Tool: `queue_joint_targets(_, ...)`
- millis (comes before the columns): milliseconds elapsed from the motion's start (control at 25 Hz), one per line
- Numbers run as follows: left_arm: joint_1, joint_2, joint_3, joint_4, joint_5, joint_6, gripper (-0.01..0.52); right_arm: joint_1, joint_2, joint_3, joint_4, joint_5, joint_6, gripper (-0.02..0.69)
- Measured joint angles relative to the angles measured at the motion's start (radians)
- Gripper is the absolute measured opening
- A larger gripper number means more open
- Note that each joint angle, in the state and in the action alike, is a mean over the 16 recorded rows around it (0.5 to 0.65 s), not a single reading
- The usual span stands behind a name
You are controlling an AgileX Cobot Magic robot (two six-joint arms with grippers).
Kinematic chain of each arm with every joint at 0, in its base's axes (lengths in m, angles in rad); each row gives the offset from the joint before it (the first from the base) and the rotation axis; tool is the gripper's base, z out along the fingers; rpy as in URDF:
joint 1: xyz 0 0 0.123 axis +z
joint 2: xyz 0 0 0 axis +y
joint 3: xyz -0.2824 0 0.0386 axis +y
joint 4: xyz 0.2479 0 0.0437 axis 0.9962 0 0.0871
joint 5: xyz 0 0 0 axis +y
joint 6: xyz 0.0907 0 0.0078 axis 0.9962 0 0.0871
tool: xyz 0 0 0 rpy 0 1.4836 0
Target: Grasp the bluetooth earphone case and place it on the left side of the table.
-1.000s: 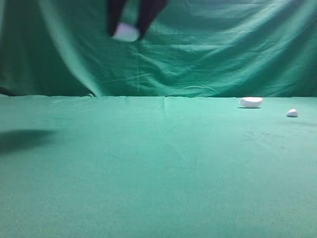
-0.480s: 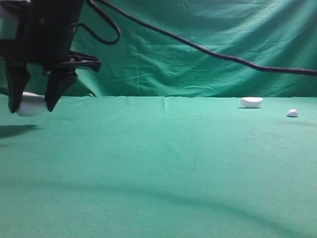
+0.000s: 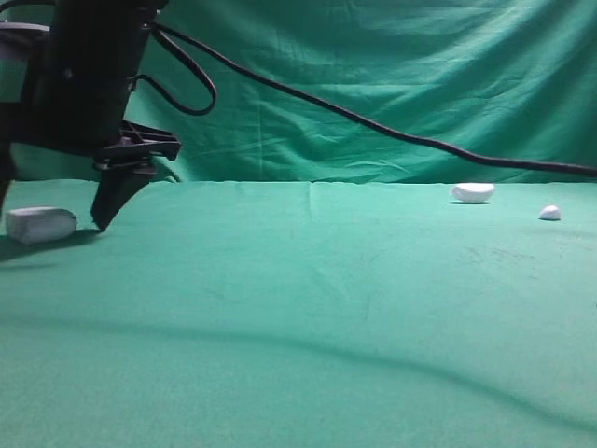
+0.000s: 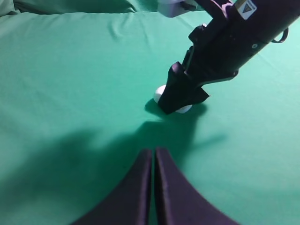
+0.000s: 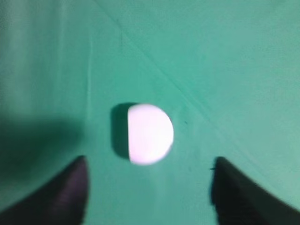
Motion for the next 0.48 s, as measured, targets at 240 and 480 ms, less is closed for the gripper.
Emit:
queue_joint_targets(240, 0.0, 0.0, 0.0, 0.0, 0.0, 0.0, 0.0, -0.028, -0.177, -0.016, -0.033, 0.144, 0.019, 0.133)
queue_joint_targets(480, 0.0, 0.0, 0.0, 0.0, 0.0, 0.0, 0.0, -0.091, -0.373, 0.075, -0.042, 0.193, 0.037, 0.007)
